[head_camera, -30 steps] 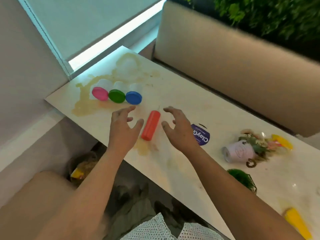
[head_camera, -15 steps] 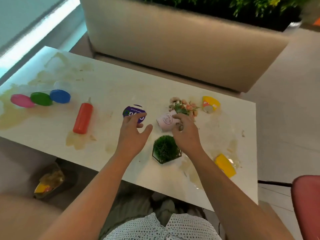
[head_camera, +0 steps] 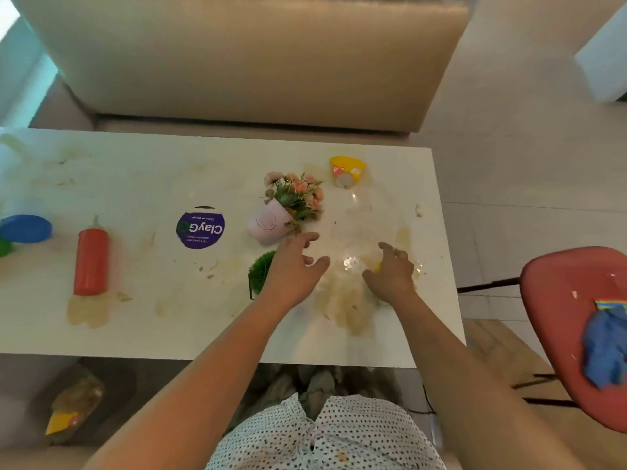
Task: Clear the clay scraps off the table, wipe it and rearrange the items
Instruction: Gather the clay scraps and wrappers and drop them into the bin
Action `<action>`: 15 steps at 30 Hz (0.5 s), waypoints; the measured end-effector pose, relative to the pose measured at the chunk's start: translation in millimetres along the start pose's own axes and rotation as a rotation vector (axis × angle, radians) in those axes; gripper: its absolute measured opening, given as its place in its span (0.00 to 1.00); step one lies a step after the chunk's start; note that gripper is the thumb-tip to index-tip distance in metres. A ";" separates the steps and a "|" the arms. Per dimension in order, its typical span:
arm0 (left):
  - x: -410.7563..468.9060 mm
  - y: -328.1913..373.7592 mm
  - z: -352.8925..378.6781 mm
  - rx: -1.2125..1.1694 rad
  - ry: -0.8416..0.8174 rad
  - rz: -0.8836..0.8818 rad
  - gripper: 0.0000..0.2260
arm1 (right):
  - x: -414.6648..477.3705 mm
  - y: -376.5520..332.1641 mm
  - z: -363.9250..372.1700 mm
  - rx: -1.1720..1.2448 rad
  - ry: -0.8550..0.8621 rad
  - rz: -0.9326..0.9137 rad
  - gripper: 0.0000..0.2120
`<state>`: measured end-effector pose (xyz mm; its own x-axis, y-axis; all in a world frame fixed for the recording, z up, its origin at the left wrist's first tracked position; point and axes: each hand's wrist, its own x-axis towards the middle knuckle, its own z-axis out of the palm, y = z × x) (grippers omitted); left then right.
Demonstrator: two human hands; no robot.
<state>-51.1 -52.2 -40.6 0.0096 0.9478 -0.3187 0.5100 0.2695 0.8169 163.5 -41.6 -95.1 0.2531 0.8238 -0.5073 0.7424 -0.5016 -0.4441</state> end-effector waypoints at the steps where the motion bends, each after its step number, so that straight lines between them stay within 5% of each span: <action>1: 0.9 2.0 3.3 0.018 -0.019 -0.002 0.23 | 0.0 8.7 -1.3 -0.035 -0.045 0.028 0.41; 8: 4.1 10.7 23.9 0.079 -0.095 -0.022 0.23 | -2.8 52.4 7.0 -0.273 -0.198 -0.017 0.60; 15: -2.3 15.4 40.1 0.125 -0.147 -0.048 0.23 | -3.3 66.7 10.7 -0.318 -0.036 -0.093 0.49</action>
<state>-8.8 -57.0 -46.6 0.1041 0.8969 -0.4299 0.6156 0.2814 0.7361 205.5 -80.5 -130.9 0.1570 0.8495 -0.5036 0.9191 -0.3123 -0.2403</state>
